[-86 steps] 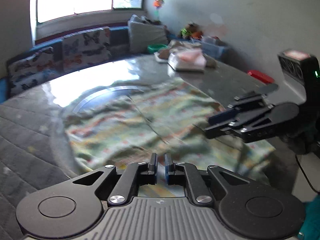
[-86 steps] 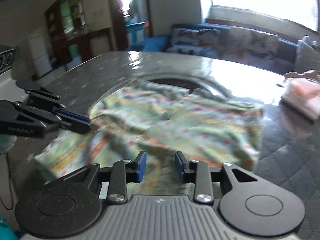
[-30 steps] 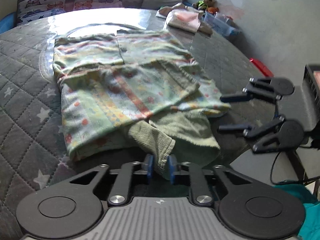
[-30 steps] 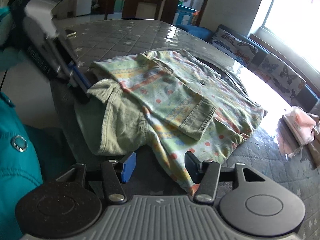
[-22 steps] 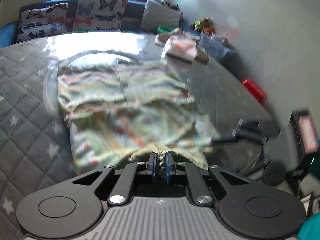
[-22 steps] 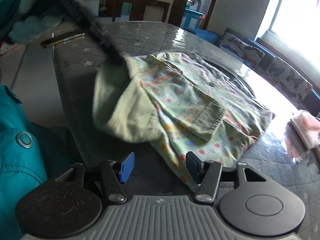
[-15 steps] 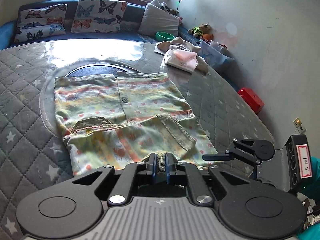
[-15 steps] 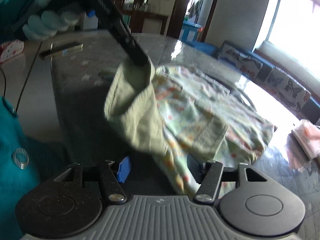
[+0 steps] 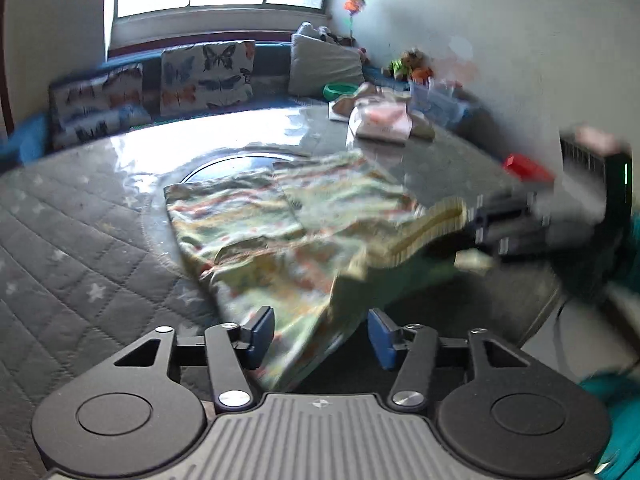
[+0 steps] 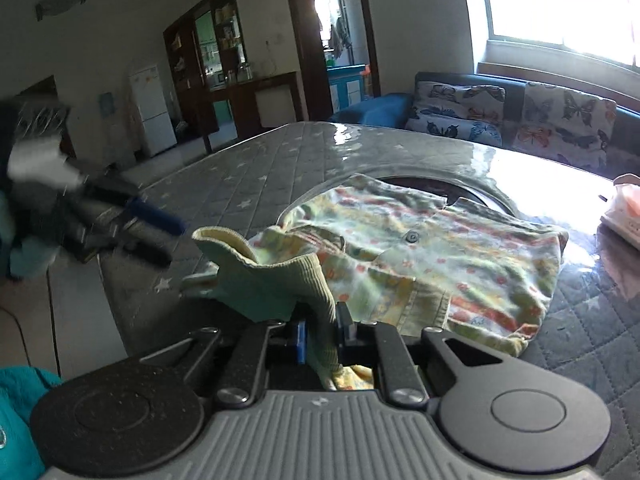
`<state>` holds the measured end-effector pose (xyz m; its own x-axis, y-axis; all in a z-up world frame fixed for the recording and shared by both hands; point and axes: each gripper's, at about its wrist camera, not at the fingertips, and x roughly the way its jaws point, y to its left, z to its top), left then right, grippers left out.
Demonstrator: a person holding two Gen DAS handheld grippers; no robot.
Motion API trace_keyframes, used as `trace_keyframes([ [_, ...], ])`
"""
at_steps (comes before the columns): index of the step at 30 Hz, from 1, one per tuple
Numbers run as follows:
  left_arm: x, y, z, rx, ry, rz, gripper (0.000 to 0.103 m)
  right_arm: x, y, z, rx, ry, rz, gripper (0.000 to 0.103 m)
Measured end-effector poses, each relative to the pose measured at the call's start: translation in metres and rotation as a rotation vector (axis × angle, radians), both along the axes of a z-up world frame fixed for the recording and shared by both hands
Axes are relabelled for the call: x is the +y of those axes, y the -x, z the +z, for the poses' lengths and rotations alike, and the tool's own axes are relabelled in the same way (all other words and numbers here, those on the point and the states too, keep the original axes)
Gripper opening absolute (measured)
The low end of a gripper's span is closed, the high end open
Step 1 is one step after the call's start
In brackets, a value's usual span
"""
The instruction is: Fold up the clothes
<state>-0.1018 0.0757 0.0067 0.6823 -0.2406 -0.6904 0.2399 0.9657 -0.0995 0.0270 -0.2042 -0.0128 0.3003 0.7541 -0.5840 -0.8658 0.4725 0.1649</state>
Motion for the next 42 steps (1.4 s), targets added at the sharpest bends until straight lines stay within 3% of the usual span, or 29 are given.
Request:
trace_keyframes([
  [7,-0.026,0.002,-0.025,-0.043,-0.179,-0.078,0.063,0.005,-0.005,0.003,0.013,-0.008,-0.029,0.012],
  [20,-0.043,0.001,-0.06,-0.135,-0.524,-0.151,0.063,0.006,-0.007,0.003,0.007,-0.024,-0.055,0.01],
  [24,-0.045,0.0,-0.072,-0.132,-0.573,-0.202,0.054,0.005,-0.006,0.004,0.003,-0.032,-0.06,0.01],
  [26,-0.044,-0.002,-0.073,-0.135,-0.588,-0.206,0.036,0.005,-0.007,0.003,0.003,-0.032,-0.063,0.01],
  [29,-0.038,-0.006,-0.072,-0.132,-0.587,-0.2,0.023,0.005,-0.007,0.002,0.0,-0.03,-0.067,0.006],
  [37,-0.033,0.004,-0.056,-0.196,-0.56,-0.219,0.01,-0.003,0.008,0.009,-0.036,-0.044,-0.052,0.004],
  [42,-0.032,0.023,-0.039,-0.214,-0.498,-0.257,0.009,-0.018,0.026,0.025,-0.054,-0.065,-0.019,0.003],
])
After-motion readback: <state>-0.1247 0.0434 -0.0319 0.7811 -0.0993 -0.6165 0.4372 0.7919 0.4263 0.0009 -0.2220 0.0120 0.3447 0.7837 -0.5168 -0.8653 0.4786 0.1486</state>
